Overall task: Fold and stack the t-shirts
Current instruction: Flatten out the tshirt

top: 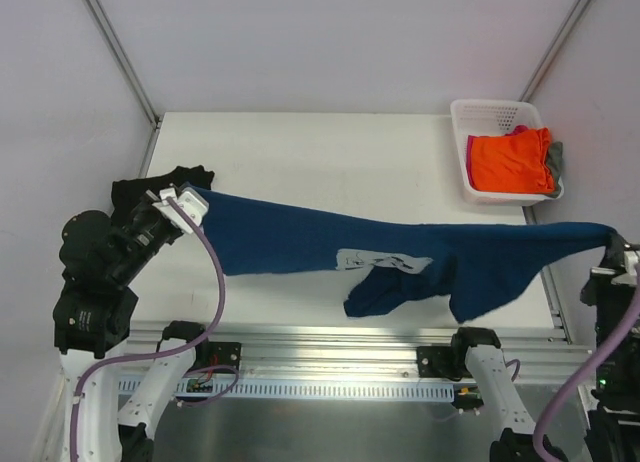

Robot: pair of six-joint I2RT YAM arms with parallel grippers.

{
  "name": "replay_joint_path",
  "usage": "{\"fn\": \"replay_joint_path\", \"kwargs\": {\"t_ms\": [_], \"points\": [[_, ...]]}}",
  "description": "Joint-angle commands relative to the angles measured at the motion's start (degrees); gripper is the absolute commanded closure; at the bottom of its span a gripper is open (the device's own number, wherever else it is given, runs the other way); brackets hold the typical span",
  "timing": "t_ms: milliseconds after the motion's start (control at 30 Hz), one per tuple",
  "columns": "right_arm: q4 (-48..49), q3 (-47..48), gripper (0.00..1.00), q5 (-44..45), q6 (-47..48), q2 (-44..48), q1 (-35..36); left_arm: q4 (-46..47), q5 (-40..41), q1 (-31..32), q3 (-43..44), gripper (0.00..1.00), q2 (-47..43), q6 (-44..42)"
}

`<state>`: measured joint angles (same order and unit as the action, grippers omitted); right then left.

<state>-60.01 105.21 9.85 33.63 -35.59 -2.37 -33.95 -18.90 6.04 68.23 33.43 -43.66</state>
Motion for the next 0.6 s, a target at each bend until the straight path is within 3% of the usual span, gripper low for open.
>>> {"fn": "replay_joint_path", "kwargs": {"t_ms": [0, 100, 233, 300, 400, 567], "points": [[3.92, 4.89, 0.99, 15.02, 7.85, -3.16, 1.31, 1.08, 5.61, 0.02, 7.68, 1.00, 2.77, 1.56], [5.61, 14.96, 0.99, 13.80, 9.53, -7.44, 2.19, 1.17, 4.57, 0.02, 13.75, 1.00, 4.62, 1.47], [-6.41, 33.86, 0.99, 3.02, 2.16, -16.07, 0.98, -0.14, 6.39, 0.02, 22.99, 1.00, 6.64, 8.66], [-14.85, 34.54, 1.00, -1.04, -3.27, -14.87, -0.08, -1.98, 8.25, 0.02, 26.33, 1.00, 6.65, 11.48], [-21.28, 24.89, 1.00, -5.89, -6.46, -9.95, -1.49, -5.68, 11.59, 0.02, 28.62, 1.00, 5.86, 14.38], [-18.14, 25.64, 1.00, 5.25, -1.56, -10.71, 1.31, -7.53, 14.14, 0.02, 33.09, 1.00, 6.73, 14.57]]}}
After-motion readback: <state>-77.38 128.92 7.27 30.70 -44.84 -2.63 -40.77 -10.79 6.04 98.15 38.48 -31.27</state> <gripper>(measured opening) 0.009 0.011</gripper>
